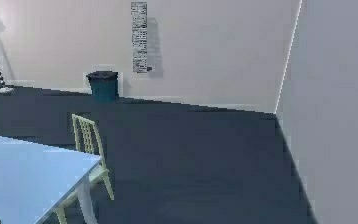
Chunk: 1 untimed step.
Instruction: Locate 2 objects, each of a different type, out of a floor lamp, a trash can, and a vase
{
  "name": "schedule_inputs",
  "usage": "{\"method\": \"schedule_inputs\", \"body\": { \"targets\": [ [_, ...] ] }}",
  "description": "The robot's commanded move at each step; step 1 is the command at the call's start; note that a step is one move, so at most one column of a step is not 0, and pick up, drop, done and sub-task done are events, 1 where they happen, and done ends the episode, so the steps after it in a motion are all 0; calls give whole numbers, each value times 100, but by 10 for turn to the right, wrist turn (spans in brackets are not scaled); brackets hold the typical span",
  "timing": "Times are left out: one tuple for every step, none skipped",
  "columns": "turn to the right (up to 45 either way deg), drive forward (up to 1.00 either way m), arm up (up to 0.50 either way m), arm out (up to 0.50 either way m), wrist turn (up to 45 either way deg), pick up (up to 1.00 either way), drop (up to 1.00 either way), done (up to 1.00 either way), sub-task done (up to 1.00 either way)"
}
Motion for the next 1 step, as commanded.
{"method": "schedule_inputs", "body": {
  "targets": [
    [360, 0, 0, 0, 0, 0, 0, 0, 0]
  ]
}}
